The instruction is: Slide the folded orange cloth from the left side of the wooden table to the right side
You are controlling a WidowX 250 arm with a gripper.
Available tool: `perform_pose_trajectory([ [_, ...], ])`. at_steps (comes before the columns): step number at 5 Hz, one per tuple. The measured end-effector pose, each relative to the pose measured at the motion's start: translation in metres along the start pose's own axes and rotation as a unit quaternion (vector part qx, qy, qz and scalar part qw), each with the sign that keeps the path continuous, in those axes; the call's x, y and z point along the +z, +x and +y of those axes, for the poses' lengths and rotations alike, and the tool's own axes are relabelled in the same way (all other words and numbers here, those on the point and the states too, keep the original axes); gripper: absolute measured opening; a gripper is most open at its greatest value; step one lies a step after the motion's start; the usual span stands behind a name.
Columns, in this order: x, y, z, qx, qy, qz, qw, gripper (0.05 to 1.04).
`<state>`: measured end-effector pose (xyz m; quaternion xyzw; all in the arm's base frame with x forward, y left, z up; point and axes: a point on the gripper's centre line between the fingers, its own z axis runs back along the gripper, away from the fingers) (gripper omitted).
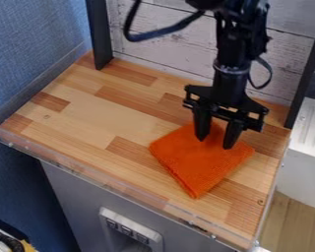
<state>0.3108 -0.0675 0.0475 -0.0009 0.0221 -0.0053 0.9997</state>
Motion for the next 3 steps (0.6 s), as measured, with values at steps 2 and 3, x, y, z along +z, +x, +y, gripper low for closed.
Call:
perform_pose_trajectory([
  [2,0.043,-0.010,0.023,0.007,-0.004,-0.024,0.9997,0.999],
  [3,0.058,-0.018,0.030,0.007,-0.005,-0.033,0.9994,0.993],
])
